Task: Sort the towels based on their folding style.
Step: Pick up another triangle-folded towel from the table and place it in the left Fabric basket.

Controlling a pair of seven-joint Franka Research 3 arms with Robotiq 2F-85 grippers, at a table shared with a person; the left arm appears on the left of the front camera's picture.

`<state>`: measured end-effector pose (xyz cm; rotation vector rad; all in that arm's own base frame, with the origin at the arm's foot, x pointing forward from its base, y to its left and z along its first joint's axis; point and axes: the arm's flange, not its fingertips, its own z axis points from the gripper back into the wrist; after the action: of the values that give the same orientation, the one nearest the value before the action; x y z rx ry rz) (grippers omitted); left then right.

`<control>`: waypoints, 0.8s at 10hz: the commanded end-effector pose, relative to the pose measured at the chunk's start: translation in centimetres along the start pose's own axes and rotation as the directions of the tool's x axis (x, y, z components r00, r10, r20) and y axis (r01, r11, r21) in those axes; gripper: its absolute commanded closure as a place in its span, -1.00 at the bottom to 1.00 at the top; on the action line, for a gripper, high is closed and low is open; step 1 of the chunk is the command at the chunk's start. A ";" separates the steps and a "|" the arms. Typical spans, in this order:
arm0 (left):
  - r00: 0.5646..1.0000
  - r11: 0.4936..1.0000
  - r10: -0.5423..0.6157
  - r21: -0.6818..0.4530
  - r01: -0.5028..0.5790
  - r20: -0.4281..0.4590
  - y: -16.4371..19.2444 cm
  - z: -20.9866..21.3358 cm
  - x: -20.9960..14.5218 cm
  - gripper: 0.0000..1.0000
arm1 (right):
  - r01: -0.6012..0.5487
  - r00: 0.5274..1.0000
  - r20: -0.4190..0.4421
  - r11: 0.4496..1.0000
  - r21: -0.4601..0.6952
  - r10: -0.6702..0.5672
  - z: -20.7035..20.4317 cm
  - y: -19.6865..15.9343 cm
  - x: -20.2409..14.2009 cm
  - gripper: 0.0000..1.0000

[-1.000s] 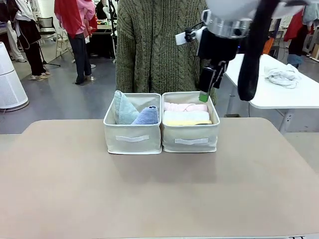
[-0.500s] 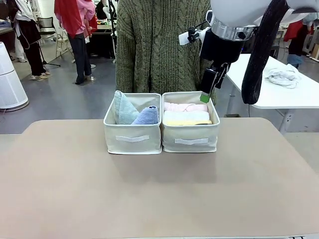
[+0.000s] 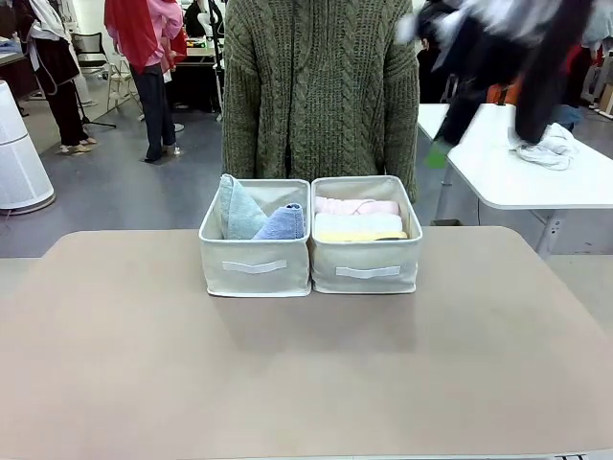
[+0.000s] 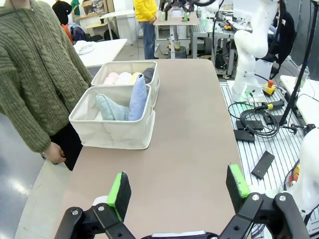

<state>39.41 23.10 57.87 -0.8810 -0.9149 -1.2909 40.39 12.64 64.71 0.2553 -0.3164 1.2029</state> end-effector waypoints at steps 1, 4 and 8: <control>1.000 1.000 -0.002 0.002 0.002 0.004 -0.2 0.0 0.1 -1.00 | -0.134 0.967 0.233 0.985 0.105 0.107 7.2 -3.7 -7.5 -1.00; 1.000 1.000 -0.002 0.002 0.002 0.004 -0.2 0.0 0.1 -1.00 | -0.185 0.910 0.392 0.979 0.083 0.139 7.6 -7.7 -17.1 -1.00; 1.000 1.000 -0.002 0.002 0.002 0.004 -0.2 0.0 0.1 -1.00 | -0.191 0.821 0.559 0.978 0.086 0.111 4.4 -9.9 -25.5 -1.00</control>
<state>39.41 23.09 57.88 -0.8808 -0.9149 -1.2912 41.14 -14.32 58.88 0.6851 -0.7323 1.2982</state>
